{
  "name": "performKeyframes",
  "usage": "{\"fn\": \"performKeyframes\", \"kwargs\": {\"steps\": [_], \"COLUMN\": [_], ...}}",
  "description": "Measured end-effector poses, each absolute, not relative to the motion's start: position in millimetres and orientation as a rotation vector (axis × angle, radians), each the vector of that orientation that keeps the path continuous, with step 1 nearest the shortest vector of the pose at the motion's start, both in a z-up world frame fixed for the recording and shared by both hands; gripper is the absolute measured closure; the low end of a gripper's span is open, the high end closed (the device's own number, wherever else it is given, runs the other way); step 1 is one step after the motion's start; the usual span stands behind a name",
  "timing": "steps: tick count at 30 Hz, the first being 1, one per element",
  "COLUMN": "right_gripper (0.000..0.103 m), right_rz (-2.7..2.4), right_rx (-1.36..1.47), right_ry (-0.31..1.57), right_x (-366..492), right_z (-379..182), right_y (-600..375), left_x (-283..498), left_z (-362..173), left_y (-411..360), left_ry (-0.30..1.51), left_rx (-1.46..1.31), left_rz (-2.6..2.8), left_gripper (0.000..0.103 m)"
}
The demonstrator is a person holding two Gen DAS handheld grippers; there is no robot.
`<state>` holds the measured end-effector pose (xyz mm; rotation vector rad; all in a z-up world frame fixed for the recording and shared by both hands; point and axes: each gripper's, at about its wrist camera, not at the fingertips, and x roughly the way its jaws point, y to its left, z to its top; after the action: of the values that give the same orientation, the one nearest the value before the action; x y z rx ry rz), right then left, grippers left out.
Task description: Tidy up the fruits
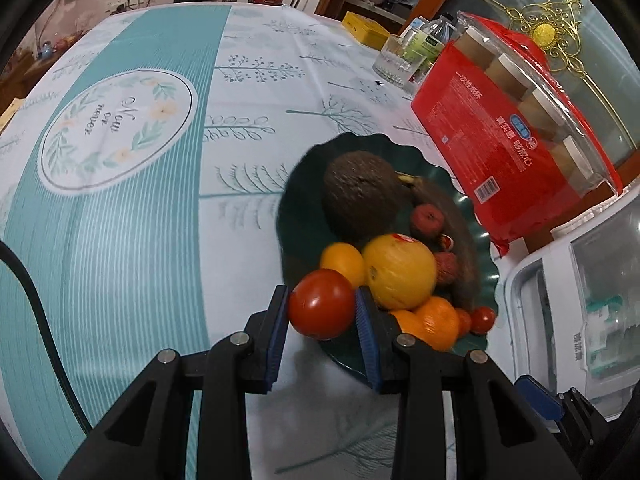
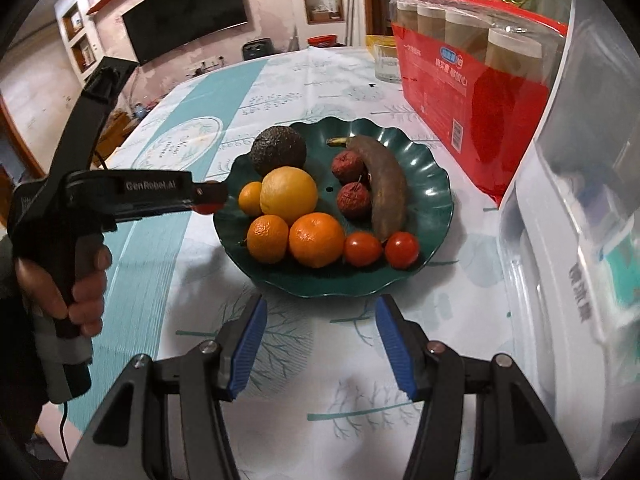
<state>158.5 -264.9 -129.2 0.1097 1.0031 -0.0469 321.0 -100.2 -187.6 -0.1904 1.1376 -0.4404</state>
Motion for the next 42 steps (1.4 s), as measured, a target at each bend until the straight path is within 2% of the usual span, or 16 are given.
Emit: {"fn": "performKeyframes", "kwargs": {"steps": [7,12,14,16,22,26,30,36,42], "right_gripper": [0.045,0.045,0.041,0.031,0.023,0.023,0.023,0.023,0.02], "right_rz": [0.049,0.094,0.107,0.119,0.127,0.127,0.119,0.12,0.117], "right_rx": [0.069,0.074,0.088,0.098,0.119,0.157,0.164,0.168,0.17], "right_ry": [1.027,1.052,1.068,1.083,1.113,1.116,1.133,1.157,1.113], "right_x": [153,152,151,149,142,130,109,67,36], "right_z": [-122,-121,-123,-124,-126,-125,-121,-106,-61], "right_y": [-273,-278,-277,-274,-256,-237,-210,-167,-150], "left_x": [305,287,278,264,220,184,142,100,82], "left_z": [-179,-174,-174,-175,-176,-168,-147,-106,-67], "left_y": [-102,-84,-73,-57,-11,18,46,74,81], "left_ry": [1.124,1.119,1.127,1.147,1.214,1.218,1.184,1.125,1.116], "left_rx": [-0.255,-0.302,-0.314,-0.326,-0.315,-0.309,-0.279,-0.222,-0.206], "left_rz": [-0.386,-0.327,-0.302,-0.269,-0.169,-0.154,-0.164,-0.183,-0.155], "left_gripper": [0.068,0.053,0.05,0.046,0.042,0.041,0.031,0.029,0.025]}}
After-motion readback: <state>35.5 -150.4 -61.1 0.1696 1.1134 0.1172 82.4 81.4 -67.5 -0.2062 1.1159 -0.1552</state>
